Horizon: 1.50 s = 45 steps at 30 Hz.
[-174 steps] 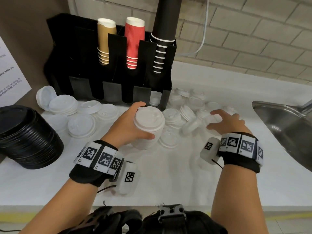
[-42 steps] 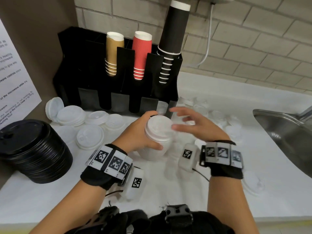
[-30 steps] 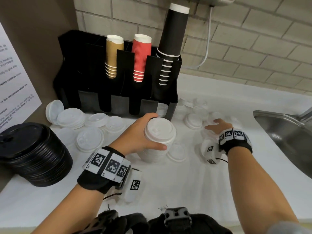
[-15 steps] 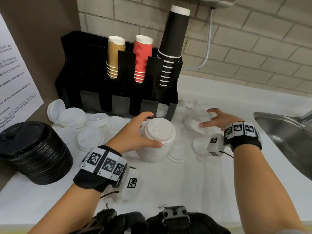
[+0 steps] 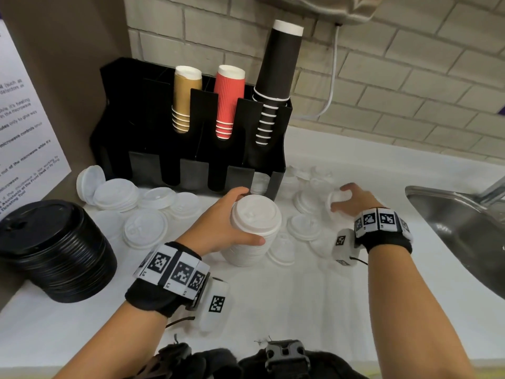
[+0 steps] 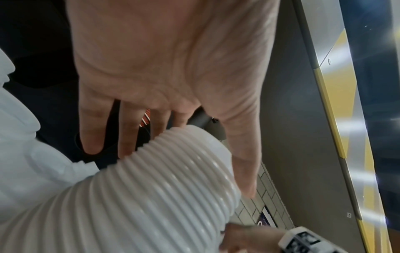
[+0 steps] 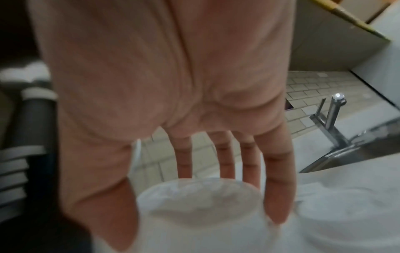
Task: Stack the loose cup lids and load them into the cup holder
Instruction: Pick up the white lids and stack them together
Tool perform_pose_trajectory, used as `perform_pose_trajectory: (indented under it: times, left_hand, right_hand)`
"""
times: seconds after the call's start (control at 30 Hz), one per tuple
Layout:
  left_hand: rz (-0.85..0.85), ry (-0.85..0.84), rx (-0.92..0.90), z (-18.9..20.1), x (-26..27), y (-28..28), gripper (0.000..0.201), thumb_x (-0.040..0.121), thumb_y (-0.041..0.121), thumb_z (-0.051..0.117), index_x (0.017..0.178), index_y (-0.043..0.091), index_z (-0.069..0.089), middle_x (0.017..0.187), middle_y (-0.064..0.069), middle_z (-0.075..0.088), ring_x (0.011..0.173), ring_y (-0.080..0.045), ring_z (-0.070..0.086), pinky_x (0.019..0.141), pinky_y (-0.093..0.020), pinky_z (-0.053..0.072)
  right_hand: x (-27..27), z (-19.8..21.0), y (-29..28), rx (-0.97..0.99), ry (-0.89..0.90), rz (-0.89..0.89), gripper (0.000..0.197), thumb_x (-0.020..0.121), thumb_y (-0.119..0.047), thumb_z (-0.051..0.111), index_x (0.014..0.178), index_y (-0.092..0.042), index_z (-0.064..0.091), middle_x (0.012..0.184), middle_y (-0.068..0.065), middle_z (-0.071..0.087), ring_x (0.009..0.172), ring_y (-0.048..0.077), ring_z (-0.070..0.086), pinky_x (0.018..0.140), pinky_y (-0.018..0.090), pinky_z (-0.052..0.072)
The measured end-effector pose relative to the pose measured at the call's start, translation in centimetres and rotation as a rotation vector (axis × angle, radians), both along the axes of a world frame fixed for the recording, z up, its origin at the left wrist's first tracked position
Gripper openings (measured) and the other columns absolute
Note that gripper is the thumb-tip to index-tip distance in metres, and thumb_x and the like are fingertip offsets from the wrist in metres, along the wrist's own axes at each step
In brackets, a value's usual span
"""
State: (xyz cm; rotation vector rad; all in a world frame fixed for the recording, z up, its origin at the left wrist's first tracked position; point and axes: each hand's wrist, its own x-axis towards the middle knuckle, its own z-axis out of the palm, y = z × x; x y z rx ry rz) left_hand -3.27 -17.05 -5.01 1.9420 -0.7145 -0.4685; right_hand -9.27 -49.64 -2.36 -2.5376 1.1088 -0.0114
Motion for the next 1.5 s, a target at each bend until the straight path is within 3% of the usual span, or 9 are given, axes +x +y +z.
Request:
perform_pose_trajectory:
  times: [0.1, 0.23, 0.6, 1.0, 1.13, 1.23, 1.3, 1.4, 1.5]
  left_hand:
    - [0.018, 0.035, 0.020, -0.1, -0.2, -0.2, 0.111, 0.061, 0.038, 0.089, 0.148, 0.031, 0.021, 0.127, 0.019, 0.038, 0.117, -0.006, 0.039, 0.095, -0.023, 0.031]
    - [0.012, 0.041, -0.016, -0.5, -0.4, -0.3, 0.086, 0.063, 0.032, 0.089, 0.130, 0.035, 0.036, 0.114, 0.024, 0.049, 0.109, -0.004, 0.049, 0.080, -0.016, 0.038]
    - [0.037, 0.052, -0.054, -0.7, -0.5, -0.4, 0.083, 0.059, 0.024, 0.091, 0.122, 0.034, 0.039, 0.108, 0.019, 0.053, 0.097, 0.002, 0.053, 0.071, -0.017, 0.044]
    - [0.048, 0.056, -0.041, -0.5, -0.3, -0.7, 0.082, 0.056, 0.023, 0.092, 0.120, 0.031, 0.041, 0.107, 0.017, 0.054, 0.099, -0.002, 0.054, 0.074, -0.020, 0.046]
    - [0.027, 0.061, -0.035, -0.5, -0.3, -0.6, 0.093, 0.056, 0.022, 0.092, 0.129, 0.033, 0.035, 0.112, 0.019, 0.051, 0.105, -0.005, 0.053, 0.079, -0.020, 0.045]
    - [-0.005, 0.055, -0.026, -0.1, -0.3, -0.3, 0.116, 0.055, 0.025, 0.093, 0.145, 0.035, 0.020, 0.113, 0.028, 0.041, 0.112, -0.007, 0.046, 0.090, -0.021, 0.038]
    - [-0.023, 0.047, -0.035, 0.1, -0.2, -0.1, 0.117, 0.055, 0.028, 0.094, 0.146, 0.038, 0.020, 0.115, 0.028, 0.040, 0.116, -0.007, 0.043, 0.094, -0.022, 0.032]
    - [-0.031, 0.031, -0.044, 0.5, -0.1, -0.1, 0.111, 0.055, 0.032, 0.093, 0.143, 0.040, 0.025, 0.129, 0.016, 0.043, 0.120, -0.008, 0.042, 0.094, -0.024, 0.033]
    - [-0.013, 0.027, -0.043, 0.7, -0.2, -0.2, 0.111, 0.053, 0.037, 0.092, 0.143, 0.041, 0.027, 0.135, 0.013, 0.041, 0.121, -0.009, 0.042, 0.097, -0.028, 0.035]
  right_hand:
    - [-0.7, 1.9, 2.9, 0.301, -0.287, 0.130, 0.063, 0.075, -0.024, 0.077, 0.127, -0.030, 0.041, 0.111, 0.005, 0.050, 0.093, 0.024, 0.058, 0.082, 0.042, 0.054]
    - [-1.5, 3.2, 8.6, 0.535, -0.482, 0.450, 0.054, 0.068, -0.026, 0.079, 0.113, -0.038, 0.050, 0.109, -0.005, 0.055, 0.089, 0.013, 0.059, 0.070, 0.023, 0.049]
    - [-1.3, 3.3, 14.4, 0.319, -0.354, 0.804, 0.046, 0.075, -0.012, 0.077, 0.112, -0.032, 0.059, 0.118, -0.003, 0.056, 0.098, 0.000, 0.049, 0.075, 0.002, 0.036]
    - [-1.1, 3.4, 16.0, 0.228, -0.254, 0.853, 0.056, 0.067, -0.013, 0.081, 0.114, -0.035, 0.060, 0.121, -0.005, 0.046, 0.117, 0.014, 0.040, 0.091, 0.022, 0.034]
    - [-1.3, 3.0, 15.1, 0.262, -0.265, 0.872, 0.055, 0.069, -0.025, 0.083, 0.115, -0.041, 0.057, 0.122, -0.008, 0.047, 0.115, 0.006, 0.041, 0.084, 0.007, 0.032]
    - [-1.7, 2.2, 12.1, 0.358, -0.493, 0.672, 0.041, 0.076, -0.031, 0.079, 0.110, -0.043, 0.059, 0.121, -0.014, 0.052, 0.104, -0.011, 0.047, 0.084, 0.004, 0.034]
    - [-1.9, 1.1, 8.5, 0.357, -0.609, 0.335, 0.036, 0.080, -0.030, 0.075, 0.111, -0.038, 0.058, 0.128, -0.004, 0.051, 0.108, -0.001, 0.050, 0.091, 0.018, 0.038]
    - [-2.0, -0.6, 2.9, 0.233, -0.367, -0.126, 0.054, 0.083, -0.038, 0.069, 0.131, -0.025, 0.048, 0.142, 0.015, 0.035, 0.127, 0.033, 0.042, 0.105, 0.044, 0.037]
    - [-2.4, -1.7, -0.2, 0.108, -0.013, -0.382, 0.076, 0.083, -0.046, 0.065, 0.143, -0.014, 0.034, 0.145, 0.020, 0.027, 0.133, 0.041, 0.029, 0.109, 0.049, 0.030]
